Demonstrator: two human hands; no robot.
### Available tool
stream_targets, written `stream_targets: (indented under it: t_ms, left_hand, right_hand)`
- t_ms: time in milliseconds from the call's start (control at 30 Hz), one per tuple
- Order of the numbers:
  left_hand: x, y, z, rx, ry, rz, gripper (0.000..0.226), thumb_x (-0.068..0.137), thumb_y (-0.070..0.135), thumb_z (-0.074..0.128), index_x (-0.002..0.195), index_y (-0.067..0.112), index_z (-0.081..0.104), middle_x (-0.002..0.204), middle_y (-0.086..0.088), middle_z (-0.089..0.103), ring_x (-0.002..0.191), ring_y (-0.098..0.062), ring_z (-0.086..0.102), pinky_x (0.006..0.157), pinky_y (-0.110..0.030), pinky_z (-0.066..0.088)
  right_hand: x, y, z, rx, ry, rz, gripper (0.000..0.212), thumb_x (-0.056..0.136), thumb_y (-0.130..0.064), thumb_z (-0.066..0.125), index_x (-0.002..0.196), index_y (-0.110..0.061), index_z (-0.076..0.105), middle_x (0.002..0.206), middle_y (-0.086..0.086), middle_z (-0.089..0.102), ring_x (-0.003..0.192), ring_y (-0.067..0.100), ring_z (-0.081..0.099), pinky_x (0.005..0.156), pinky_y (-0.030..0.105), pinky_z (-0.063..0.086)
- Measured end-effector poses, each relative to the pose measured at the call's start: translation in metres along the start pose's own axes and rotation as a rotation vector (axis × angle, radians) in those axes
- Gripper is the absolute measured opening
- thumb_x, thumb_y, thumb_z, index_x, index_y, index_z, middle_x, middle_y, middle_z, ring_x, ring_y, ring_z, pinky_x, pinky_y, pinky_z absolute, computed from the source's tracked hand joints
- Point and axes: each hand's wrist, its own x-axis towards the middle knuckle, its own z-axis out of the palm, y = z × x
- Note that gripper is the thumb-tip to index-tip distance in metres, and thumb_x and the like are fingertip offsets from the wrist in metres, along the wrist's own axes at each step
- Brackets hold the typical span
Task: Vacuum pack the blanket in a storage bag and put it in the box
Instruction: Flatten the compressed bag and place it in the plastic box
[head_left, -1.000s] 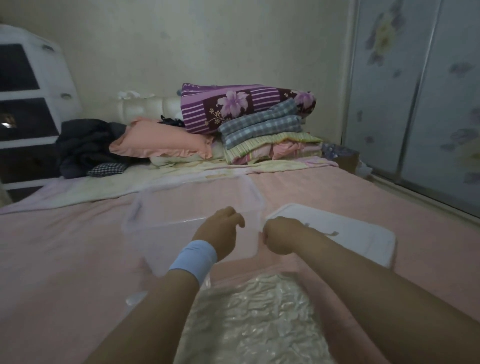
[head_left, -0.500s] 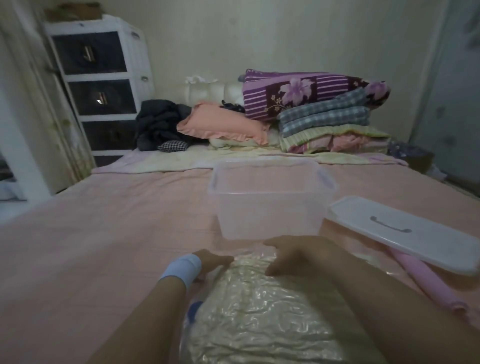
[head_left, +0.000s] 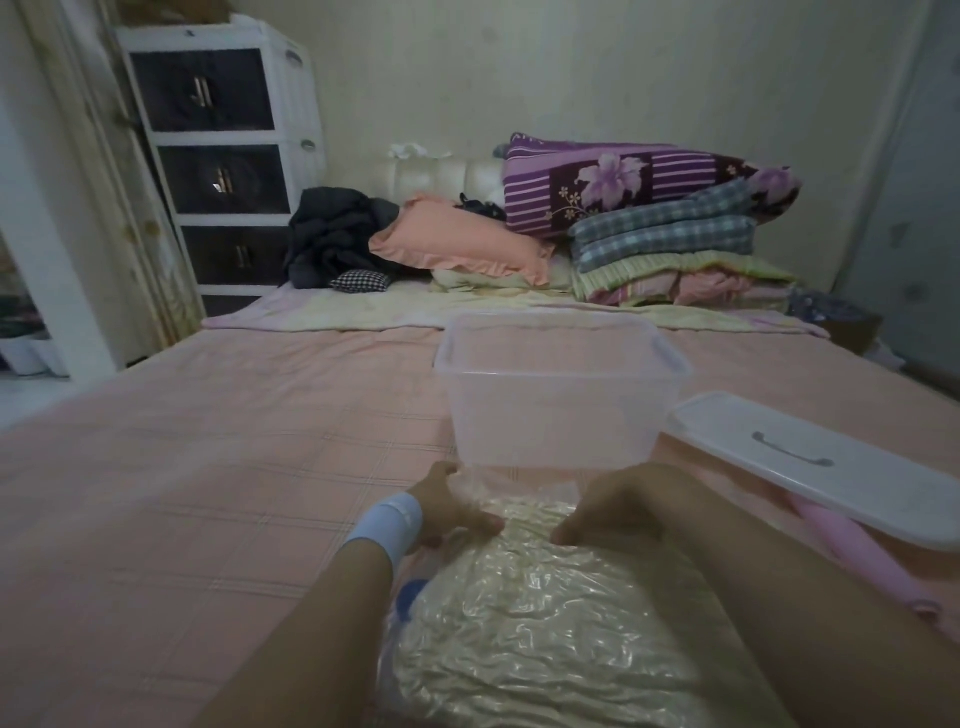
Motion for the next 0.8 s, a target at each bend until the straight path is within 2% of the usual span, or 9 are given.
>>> stream_targets:
  t_ms: [100, 167, 233, 300, 433, 567, 633, 700, 800]
  left_hand:
    - [-0.009, 0.008, 0.002, -0.017, -0.042, 0.004, 0.112, 0.054, 0.034, 0.094, 0.143, 0.036, 0.027, 0.133, -0.01, 0.042, 0.116, -0.032, 0.048, 0.097, -0.049, 0.049]
    - [-0.015, 0.016, 0.005, -0.017, -0.11, -0.026, 0.125, 0.041, 0.044, 0.097, 0.143, 0.038, 0.025, 0.145, -0.012, 0.034, 0.126, -0.034, 0.042, 0.105, -0.051, 0.043]
    - [-0.02, 0.025, 0.007, 0.058, -0.081, -0.032, 0.131, 0.04, 0.046, 0.097, 0.146, 0.035, 0.021, 0.149, -0.012, 0.032, 0.128, -0.035, 0.041, 0.105, -0.05, 0.044]
    - [-0.025, 0.034, 0.004, 0.099, 0.017, 0.03, 0.123, 0.05, 0.038, 0.096, 0.146, 0.029, 0.019, 0.146, -0.012, 0.036, 0.127, -0.034, 0.043, 0.104, -0.049, 0.044]
    - [-0.045, 0.069, -0.006, -0.044, 0.134, 0.3, 0.114, 0.056, 0.025, 0.095, 0.144, 0.027, 0.021, 0.132, -0.008, 0.044, 0.115, -0.029, 0.049, 0.095, -0.04, 0.048]
    - [-0.069, 0.095, -0.01, -0.073, 0.245, 0.547, 0.101, 0.058, 0.017, 0.094, 0.132, 0.031, 0.026, 0.119, -0.009, 0.051, 0.096, -0.019, 0.06, 0.069, -0.021, 0.053]
    - [-0.082, 0.1, -0.012, -0.126, 0.263, 0.579, 0.096, 0.061, 0.016, 0.092, 0.131, 0.029, 0.028, 0.115, -0.007, 0.05, 0.091, -0.017, 0.06, 0.064, -0.02, 0.054]
    - [-0.094, 0.11, -0.018, -0.291, 0.24, 0.536, 0.089, 0.062, 0.036, 0.091, 0.129, 0.024, 0.035, 0.113, -0.007, 0.051, 0.099, -0.025, 0.06, 0.078, -0.034, 0.055]
    - [-0.097, 0.123, -0.039, -0.54, 0.264, 0.386, 0.11, 0.043, 0.082, 0.076, 0.125, 0.012, 0.052, 0.119, -0.014, 0.061, 0.107, -0.036, 0.06, 0.094, -0.05, 0.049]
  right_hand:
    - [-0.003, 0.007, 0.005, 0.005, 0.11, -0.015, 0.065, 0.061, -0.074, 0.078, 0.094, -0.019, 0.068, 0.101, -0.002, 0.071, 0.085, 0.017, 0.069, 0.073, 0.029, 0.055]
    - [-0.001, 0.014, 0.009, -0.086, 0.258, -0.101, 0.085, 0.048, -0.088, 0.07, 0.096, -0.018, 0.073, 0.1, -0.006, 0.072, 0.09, 0.016, 0.069, 0.086, 0.032, 0.055]
    - [-0.007, 0.018, 0.014, -0.106, 0.329, -0.192, 0.082, 0.05, -0.087, 0.071, 0.095, -0.019, 0.074, 0.097, -0.008, 0.072, 0.094, 0.017, 0.068, 0.088, 0.031, 0.053]
    - [-0.021, 0.019, 0.012, -0.04, 0.404, -0.248, 0.079, 0.058, -0.076, 0.079, 0.113, -0.02, 0.07, 0.115, -0.006, 0.067, 0.108, 0.019, 0.064, 0.092, 0.031, 0.049]
    - [-0.059, 0.016, -0.013, 0.071, 0.627, -0.308, 0.102, 0.06, -0.066, 0.086, 0.141, -0.019, 0.046, 0.139, 0.001, 0.053, 0.12, 0.021, 0.054, 0.093, 0.032, 0.045]
    - [-0.096, 0.01, -0.03, 0.131, 0.794, -0.347, 0.148, 0.055, -0.062, 0.091, 0.159, -0.025, -0.008, 0.12, 0.007, 0.064, 0.103, 0.026, 0.064, 0.085, 0.038, 0.055]
    - [-0.107, 0.009, -0.028, 0.07, 0.873, -0.379, 0.155, 0.057, -0.06, 0.09, 0.154, -0.027, -0.026, 0.109, 0.005, 0.068, 0.095, 0.024, 0.066, 0.088, 0.041, 0.055]
    - [-0.114, 0.008, -0.025, -0.021, 0.984, -0.426, 0.15, 0.062, -0.058, 0.088, 0.155, -0.025, -0.025, 0.103, 0.002, 0.068, 0.094, 0.024, 0.066, 0.096, 0.04, 0.05]
    - [-0.115, 0.007, -0.017, -0.246, 1.165, -0.487, 0.136, 0.066, -0.057, 0.084, 0.16, -0.019, -0.007, 0.108, 0.0, 0.068, 0.1, 0.024, 0.063, 0.091, 0.039, 0.042]
